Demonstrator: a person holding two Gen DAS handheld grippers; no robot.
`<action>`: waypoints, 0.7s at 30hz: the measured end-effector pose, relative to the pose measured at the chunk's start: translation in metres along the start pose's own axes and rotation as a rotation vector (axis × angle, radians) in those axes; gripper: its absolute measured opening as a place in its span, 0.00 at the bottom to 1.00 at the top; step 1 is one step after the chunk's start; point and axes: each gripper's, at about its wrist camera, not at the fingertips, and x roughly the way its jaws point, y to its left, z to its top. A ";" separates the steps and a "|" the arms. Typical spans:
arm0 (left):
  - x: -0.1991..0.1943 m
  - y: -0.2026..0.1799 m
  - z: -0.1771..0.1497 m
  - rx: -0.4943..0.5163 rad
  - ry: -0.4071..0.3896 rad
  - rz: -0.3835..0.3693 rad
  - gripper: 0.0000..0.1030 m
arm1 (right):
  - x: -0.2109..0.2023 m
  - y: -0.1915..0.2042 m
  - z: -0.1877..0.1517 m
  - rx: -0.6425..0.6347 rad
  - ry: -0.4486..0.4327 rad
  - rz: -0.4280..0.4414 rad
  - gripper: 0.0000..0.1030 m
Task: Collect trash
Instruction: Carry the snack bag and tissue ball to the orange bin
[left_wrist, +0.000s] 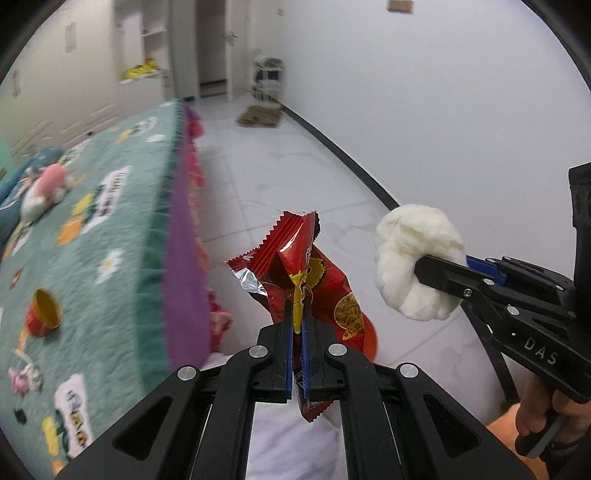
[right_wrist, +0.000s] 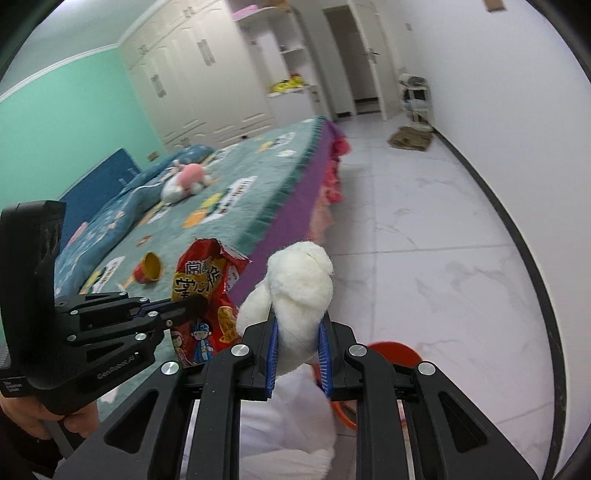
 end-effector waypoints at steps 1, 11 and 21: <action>0.010 -0.005 0.002 0.008 0.016 -0.018 0.05 | -0.001 -0.008 -0.002 0.013 0.004 -0.009 0.18; 0.086 -0.040 0.005 0.085 0.152 -0.113 0.05 | 0.031 -0.089 -0.032 0.135 0.116 -0.134 0.18; 0.132 -0.025 -0.007 0.048 0.259 -0.090 0.05 | 0.114 -0.115 -0.066 0.166 0.281 -0.137 0.18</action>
